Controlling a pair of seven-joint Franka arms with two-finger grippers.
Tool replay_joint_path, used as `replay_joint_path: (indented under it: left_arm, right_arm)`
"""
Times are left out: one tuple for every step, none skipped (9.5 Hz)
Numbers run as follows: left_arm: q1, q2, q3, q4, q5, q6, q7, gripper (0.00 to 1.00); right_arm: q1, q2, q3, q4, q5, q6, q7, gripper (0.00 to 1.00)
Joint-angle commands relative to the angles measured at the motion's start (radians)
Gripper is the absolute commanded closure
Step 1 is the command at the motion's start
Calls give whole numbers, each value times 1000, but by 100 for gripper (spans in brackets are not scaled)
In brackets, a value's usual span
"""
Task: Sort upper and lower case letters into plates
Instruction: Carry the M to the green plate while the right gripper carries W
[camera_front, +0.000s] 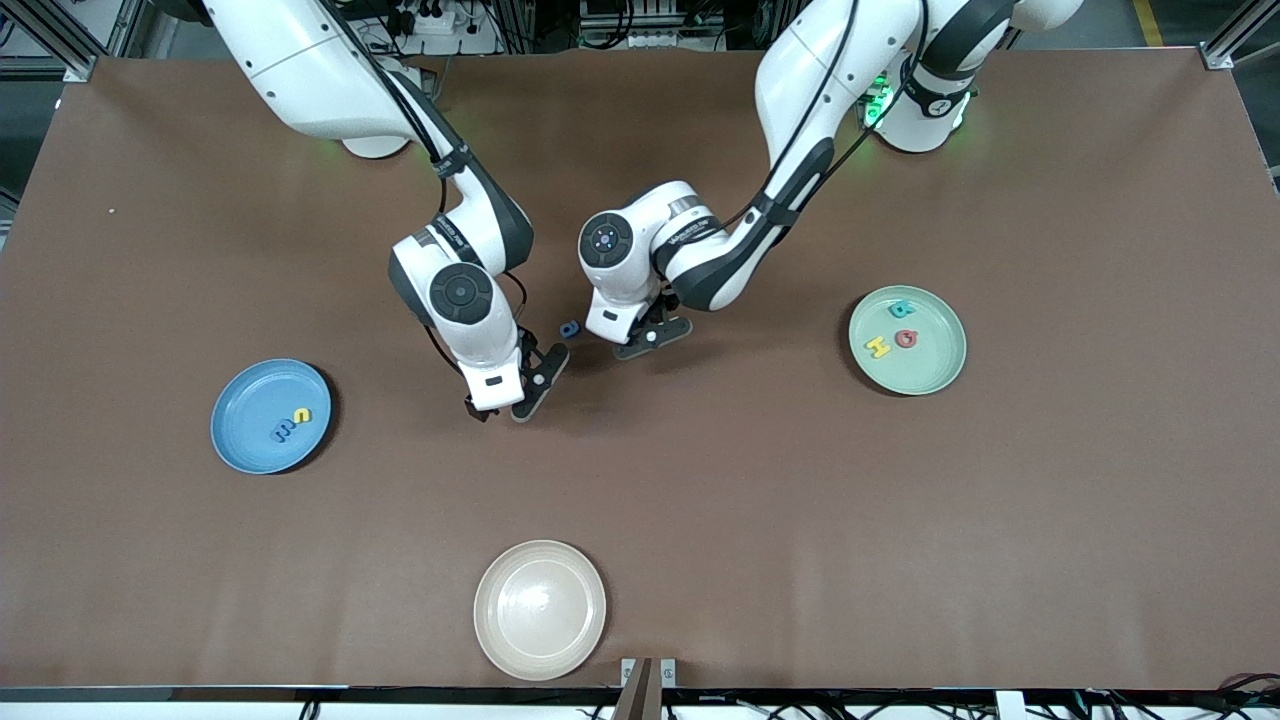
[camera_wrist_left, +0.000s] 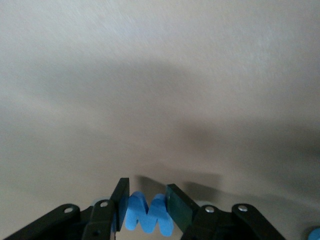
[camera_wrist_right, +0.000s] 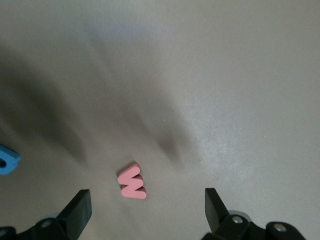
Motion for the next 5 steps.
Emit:
replay_joint_path:
  left_arm:
    - [50,-51,-25,-14,-31,-60,70,66]
    - [64,-59,-27,-15,-31,-72,96,66]
    - [78,-67,-27,-15,-31,-96,140,66]
    - [96,-73,-27,-18,-33,-118,174,66]
    - [116,-82,-25,-25,-31,-158,224,66]
  right_arm:
    - [-8,10,-4,-26,-24,57,-13,0]
    - [-12,12,-3,-53,-24,89,-14,0]
    - [-14,12,-3,-99,-23,156,-9,0]
    - [-12,22,-3,-128,-23,208,-4,0]
    - [-12,29,-3,-135,-23,212,-4,0]
